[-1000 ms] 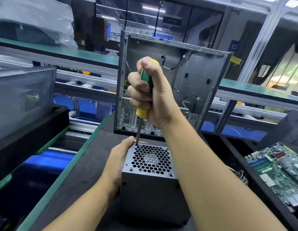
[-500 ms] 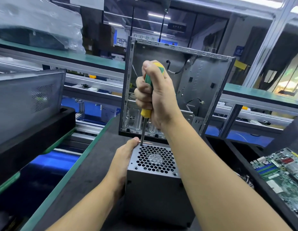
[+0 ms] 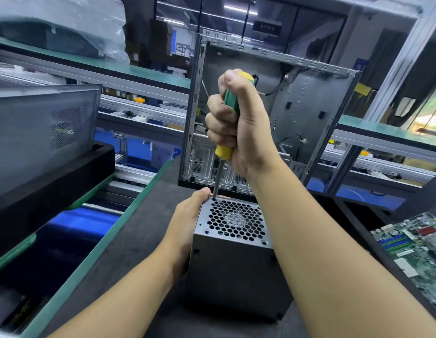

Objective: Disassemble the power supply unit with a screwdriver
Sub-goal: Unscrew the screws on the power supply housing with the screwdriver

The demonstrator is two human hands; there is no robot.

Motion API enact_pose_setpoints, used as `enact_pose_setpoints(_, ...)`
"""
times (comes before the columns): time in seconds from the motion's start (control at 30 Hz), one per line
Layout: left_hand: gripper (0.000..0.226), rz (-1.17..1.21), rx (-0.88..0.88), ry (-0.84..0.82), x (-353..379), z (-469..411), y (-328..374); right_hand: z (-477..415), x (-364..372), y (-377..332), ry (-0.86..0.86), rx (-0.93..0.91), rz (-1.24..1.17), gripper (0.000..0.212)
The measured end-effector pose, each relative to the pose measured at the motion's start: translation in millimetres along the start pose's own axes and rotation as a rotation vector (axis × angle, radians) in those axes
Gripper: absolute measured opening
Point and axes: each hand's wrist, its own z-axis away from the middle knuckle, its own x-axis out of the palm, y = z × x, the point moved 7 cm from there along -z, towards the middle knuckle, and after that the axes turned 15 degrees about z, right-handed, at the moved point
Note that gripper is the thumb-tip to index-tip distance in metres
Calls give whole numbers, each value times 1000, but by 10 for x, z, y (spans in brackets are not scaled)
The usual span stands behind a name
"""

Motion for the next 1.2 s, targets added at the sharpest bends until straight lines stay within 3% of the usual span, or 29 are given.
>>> enact_pose_setpoints(0.5, 44, -118, 8, -38, 15, 2, 51, 13, -125, -39, 88, -60, 3, 16)
enact_pose_setpoints(0.67, 39, -216, 169, -151, 195, 6, 387, 19, -183, -37, 147, -106, -28, 12)
enact_pose_setpoints(0.9, 32, -285, 495, -256, 415, 131, 673, 41, -156, -45, 90, -113, -34, 22)
enact_pose_setpoints(1.07, 20, -272, 573, -257, 424, 119, 683, 11, -117, 11, 45, -67, -30, 38)
enact_pose_setpoints(1.2, 15, -338, 555, -249, 436, 84, 692, 0, -194, 19, 123, -65, 34, 36)
